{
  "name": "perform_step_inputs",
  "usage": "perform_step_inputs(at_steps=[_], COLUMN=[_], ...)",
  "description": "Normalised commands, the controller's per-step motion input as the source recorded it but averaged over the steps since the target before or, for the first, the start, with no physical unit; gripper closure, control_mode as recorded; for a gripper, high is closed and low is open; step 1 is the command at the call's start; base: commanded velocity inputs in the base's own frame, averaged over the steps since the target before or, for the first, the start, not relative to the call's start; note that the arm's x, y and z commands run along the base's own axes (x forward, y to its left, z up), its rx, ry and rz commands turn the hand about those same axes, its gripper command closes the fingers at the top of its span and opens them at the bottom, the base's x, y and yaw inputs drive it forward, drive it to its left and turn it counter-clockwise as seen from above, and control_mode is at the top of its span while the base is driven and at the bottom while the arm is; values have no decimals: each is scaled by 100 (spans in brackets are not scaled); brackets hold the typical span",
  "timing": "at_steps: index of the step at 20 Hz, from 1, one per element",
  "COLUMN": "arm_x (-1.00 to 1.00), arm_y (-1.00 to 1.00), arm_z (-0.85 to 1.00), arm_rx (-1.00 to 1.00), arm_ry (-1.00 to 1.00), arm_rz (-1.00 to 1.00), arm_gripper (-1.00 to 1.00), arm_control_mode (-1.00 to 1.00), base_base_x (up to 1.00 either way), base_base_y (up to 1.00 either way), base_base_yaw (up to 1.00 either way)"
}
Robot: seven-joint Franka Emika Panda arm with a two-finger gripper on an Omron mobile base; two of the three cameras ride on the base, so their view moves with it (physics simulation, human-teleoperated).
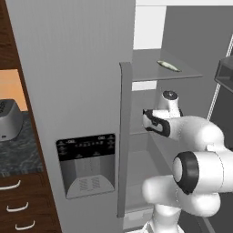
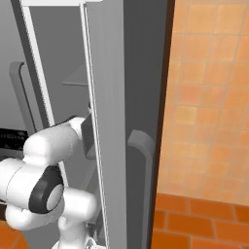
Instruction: Place one sweet potato and one fish in each tupperware on the nearby counter, to pack two identical lunches.
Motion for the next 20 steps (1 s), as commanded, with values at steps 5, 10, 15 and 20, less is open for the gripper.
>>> perform_step_inputs(at_steps=[5, 10, 15, 20], arm_x=[-100, -100, -60, 0], arm_y=[18, 4, 0, 0], arm_z=[74, 87, 16, 0], arm_rx=[0, 0, 0, 0], arm_ry=[-10, -2, 0, 0], arm_rz=[0, 0, 0, 0], arm_gripper=[100, 100, 100, 100], arm_control_mode=[-100, -100, 100, 100], base_base_x=[0, 0, -40, -96], base_base_y=[0, 0, 2, 75], base_base_yaw=[0, 0, 0, 12])
